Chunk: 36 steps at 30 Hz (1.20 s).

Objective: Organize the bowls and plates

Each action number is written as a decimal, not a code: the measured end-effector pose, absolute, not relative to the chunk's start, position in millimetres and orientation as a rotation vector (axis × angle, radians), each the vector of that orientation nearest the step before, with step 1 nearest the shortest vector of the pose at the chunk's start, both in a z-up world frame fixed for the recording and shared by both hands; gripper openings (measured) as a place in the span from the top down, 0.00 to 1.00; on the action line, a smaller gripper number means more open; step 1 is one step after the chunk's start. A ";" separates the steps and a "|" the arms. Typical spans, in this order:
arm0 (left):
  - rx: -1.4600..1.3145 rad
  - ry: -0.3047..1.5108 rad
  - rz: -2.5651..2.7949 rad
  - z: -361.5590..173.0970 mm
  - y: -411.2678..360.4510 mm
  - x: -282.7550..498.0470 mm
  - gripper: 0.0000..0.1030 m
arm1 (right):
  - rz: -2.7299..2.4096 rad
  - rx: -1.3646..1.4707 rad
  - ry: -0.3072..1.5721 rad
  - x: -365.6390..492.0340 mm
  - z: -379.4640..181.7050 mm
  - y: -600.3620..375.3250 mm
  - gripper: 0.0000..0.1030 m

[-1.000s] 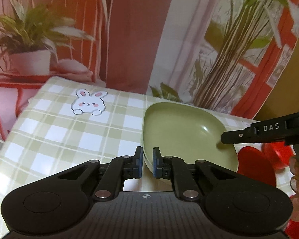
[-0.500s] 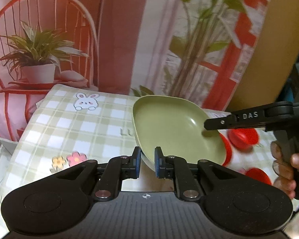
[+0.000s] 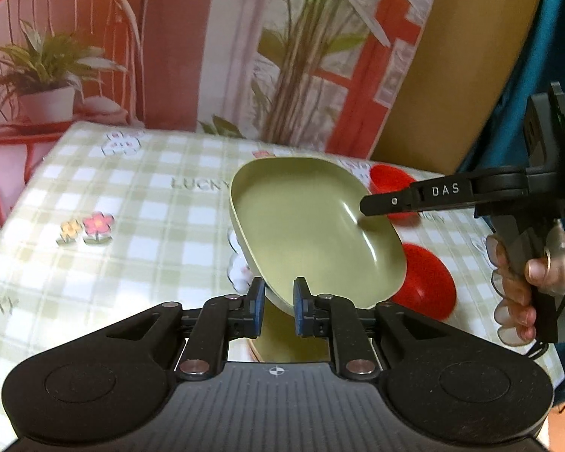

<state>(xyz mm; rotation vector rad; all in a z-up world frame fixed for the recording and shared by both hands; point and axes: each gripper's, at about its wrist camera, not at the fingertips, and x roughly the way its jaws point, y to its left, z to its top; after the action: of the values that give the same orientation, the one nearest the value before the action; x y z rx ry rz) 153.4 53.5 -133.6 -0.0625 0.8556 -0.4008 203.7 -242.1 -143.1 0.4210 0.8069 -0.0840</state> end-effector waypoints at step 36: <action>-0.200 1.043 -0.395 -192.7 41.6 124.4 0.83 | -0.062 0.368 0.949 185.6 -188.9 -224.8 0.86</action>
<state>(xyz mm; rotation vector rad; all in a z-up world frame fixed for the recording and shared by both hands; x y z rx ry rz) 124.4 41.6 -192.7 -0.1996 1.0429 -0.3945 185.6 -224.8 -188.9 0.3683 0.9494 -0.0620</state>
